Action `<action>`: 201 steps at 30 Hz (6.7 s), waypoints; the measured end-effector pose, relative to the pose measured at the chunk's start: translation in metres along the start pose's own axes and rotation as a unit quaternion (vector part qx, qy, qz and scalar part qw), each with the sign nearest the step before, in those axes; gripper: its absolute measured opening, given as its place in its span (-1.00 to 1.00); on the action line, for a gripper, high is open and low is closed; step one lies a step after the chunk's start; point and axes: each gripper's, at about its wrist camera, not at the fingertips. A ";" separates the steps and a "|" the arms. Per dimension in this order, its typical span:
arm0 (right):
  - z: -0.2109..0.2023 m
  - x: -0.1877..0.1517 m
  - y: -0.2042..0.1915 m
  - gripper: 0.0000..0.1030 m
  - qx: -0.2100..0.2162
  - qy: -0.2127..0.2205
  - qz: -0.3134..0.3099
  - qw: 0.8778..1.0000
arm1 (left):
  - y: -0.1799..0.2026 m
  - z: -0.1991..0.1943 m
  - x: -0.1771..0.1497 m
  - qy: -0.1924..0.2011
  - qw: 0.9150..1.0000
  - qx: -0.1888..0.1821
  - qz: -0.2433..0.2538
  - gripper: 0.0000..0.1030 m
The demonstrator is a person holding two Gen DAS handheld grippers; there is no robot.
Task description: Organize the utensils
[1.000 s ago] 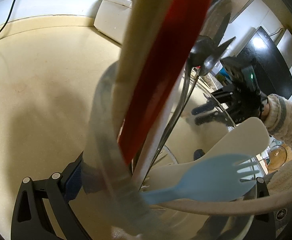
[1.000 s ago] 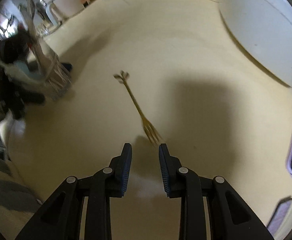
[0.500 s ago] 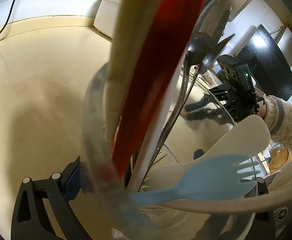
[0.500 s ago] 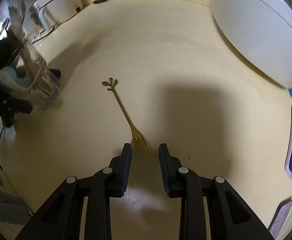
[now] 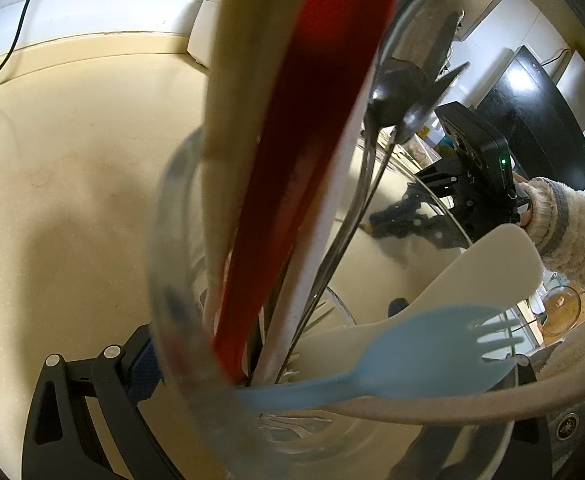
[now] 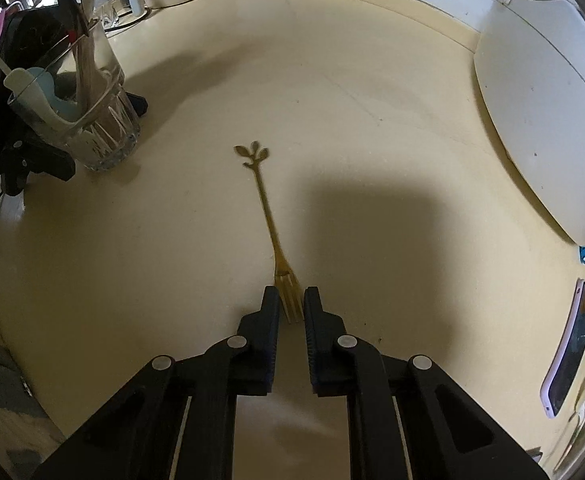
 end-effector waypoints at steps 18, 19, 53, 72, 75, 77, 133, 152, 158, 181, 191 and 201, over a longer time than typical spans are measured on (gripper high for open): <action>-0.090 -0.026 -0.004 -0.82 0.002 0.066 0.005 0.998 | 0.003 0.000 0.000 0.000 1.000 -0.001 -0.001 0.95; -0.095 -0.027 -0.005 -0.82 0.001 0.068 0.003 0.998 | 0.003 0.000 0.000 0.000 1.000 -0.001 -0.001 0.95; -0.172 0.084 -0.111 -0.82 0.091 0.106 -0.127 0.982 | -0.005 -0.002 0.000 0.001 1.000 -0.004 -0.003 0.95; -0.130 0.057 -0.067 0.00 0.134 0.145 0.151 0.969 | 0.002 -0.022 -0.013 0.020 0.997 0.065 -0.027 0.96; -0.117 0.037 -0.072 0.18 0.104 0.146 0.188 0.966 | 0.010 -0.043 -0.023 0.038 0.994 0.087 -0.053 0.96; -0.103 0.030 -0.080 0.37 0.055 0.127 0.201 0.970 | 0.017 -0.054 -0.031 0.031 0.990 0.114 -0.076 0.96; -0.083 -0.026 -0.118 0.50 0.039 0.107 0.090 0.989 | 0.217 -0.096 -0.063 0.039 0.797 0.546 -0.255 0.95; -0.077 -0.024 -0.104 0.50 0.030 0.099 0.115 0.988 | 0.204 -0.085 -0.054 0.029 0.810 0.530 -0.249 0.95; -0.075 -0.021 -0.104 0.50 0.030 0.096 0.118 0.988 | 0.201 -0.084 -0.053 0.029 0.812 0.528 -0.248 0.95; -0.074 -0.020 -0.104 0.50 0.031 0.096 0.119 0.988 | 0.200 -0.082 -0.051 0.031 0.813 0.527 -0.244 0.95; -0.074 -0.020 -0.104 0.50 0.031 0.096 0.121 0.988 | 0.198 -0.079 -0.048 0.029 0.815 0.525 -0.244 0.95; -0.073 -0.021 -0.104 0.50 0.030 0.094 0.124 0.987 | 0.198 -0.079 -0.048 0.029 0.815 0.525 -0.244 0.95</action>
Point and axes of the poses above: each gripper's, at about its wrist camera, not at the fingertips, and z roughly the way its jaws point, y to its right, x to its top, and after that the axes turned 4 degrees about x, right-handed
